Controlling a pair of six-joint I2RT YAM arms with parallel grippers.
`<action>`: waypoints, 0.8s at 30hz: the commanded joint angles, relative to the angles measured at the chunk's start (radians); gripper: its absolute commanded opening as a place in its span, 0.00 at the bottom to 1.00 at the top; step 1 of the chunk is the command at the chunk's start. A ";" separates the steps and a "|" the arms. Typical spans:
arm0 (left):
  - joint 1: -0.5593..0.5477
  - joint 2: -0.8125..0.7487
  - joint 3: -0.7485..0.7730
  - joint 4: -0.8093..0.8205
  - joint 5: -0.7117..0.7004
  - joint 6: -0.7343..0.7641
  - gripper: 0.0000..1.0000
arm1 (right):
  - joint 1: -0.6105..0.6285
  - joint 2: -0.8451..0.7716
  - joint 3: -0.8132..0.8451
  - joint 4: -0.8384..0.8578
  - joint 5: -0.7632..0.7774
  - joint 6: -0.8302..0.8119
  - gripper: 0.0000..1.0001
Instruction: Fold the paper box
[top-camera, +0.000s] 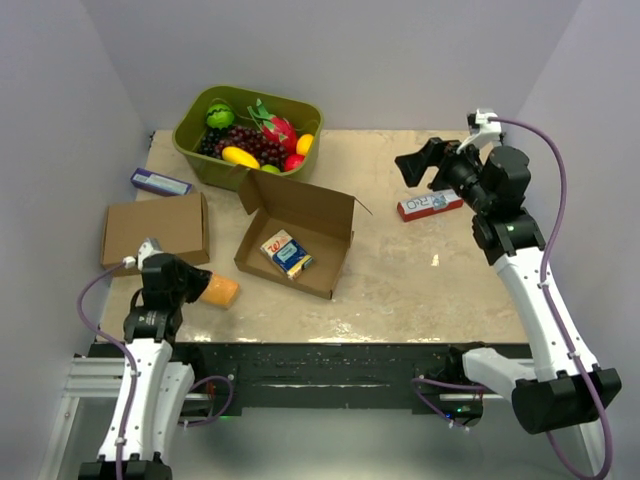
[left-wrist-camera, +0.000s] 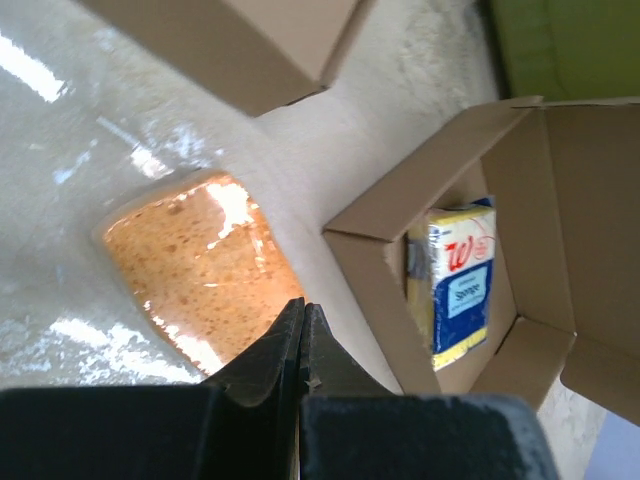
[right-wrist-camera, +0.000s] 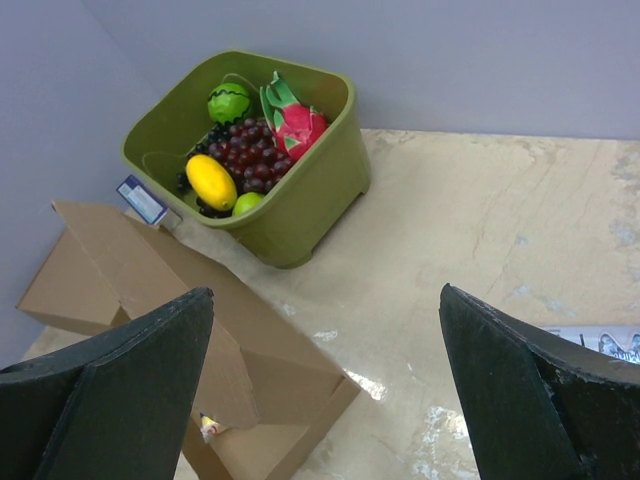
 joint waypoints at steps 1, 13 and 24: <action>-0.013 0.046 0.055 0.057 0.016 0.131 0.00 | -0.002 0.013 -0.008 0.040 -0.030 0.008 0.99; -0.013 0.140 0.173 0.066 -0.237 0.158 0.88 | 0.299 -0.028 0.018 -0.041 -0.003 -0.099 0.99; 0.022 0.333 0.440 0.169 -0.088 0.562 0.90 | 0.767 0.016 0.187 -0.098 0.370 -0.209 0.98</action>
